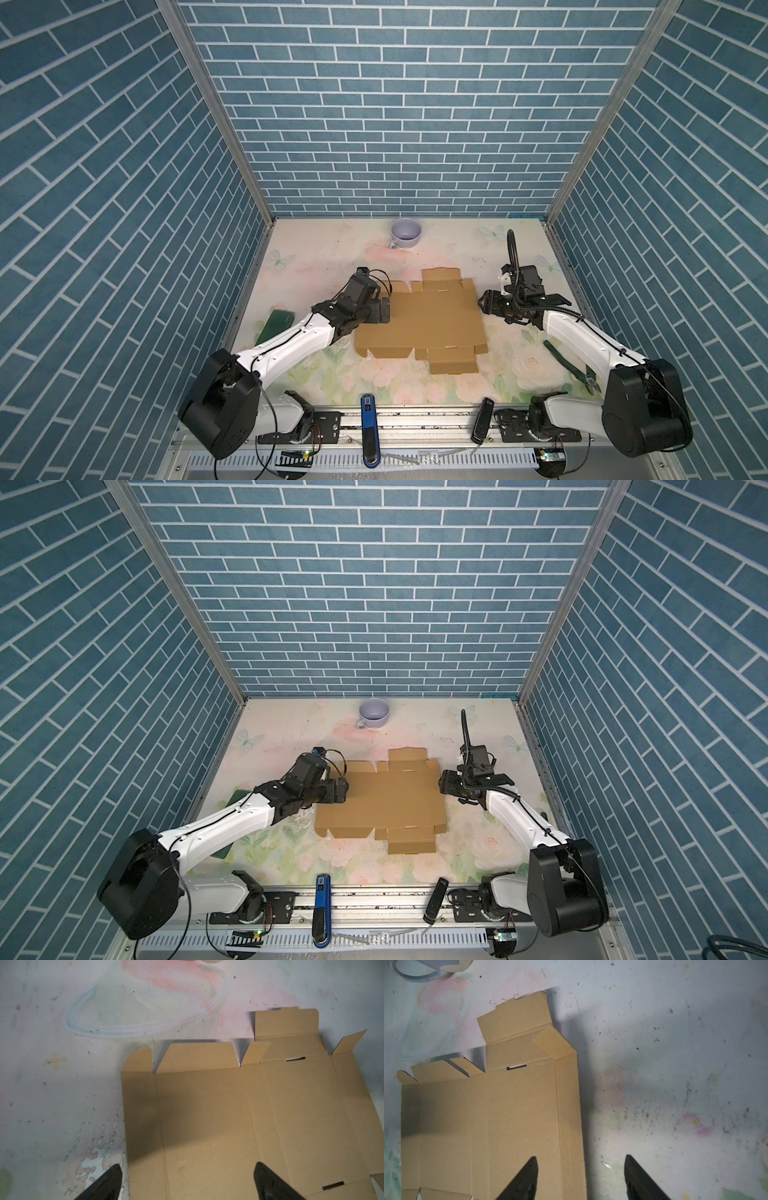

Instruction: Fold the paper box

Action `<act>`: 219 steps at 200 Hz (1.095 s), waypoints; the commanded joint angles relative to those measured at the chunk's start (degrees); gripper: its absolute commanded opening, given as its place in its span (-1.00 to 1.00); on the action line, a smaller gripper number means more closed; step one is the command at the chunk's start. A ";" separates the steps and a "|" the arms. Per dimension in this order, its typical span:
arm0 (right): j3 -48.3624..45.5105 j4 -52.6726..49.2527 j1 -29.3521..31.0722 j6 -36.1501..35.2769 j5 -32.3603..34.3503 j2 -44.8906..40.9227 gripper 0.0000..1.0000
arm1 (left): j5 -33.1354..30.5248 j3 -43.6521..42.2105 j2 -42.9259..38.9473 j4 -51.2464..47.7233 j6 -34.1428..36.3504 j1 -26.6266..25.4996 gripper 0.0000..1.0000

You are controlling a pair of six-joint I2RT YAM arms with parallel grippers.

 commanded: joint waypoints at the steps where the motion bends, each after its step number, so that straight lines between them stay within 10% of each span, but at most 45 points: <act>1: -0.33 1.30 0.67 2.36 -1.18 1.46 0.28 | -0.31 1.85 2.78 2.23 -0.69 -1.18 0.99; 219: -6.29 0.25 2.54 9.17 0.26 -3.71 0.17 | -5.45 12.57 13.25 -4.53 6.95 -1.54 0.99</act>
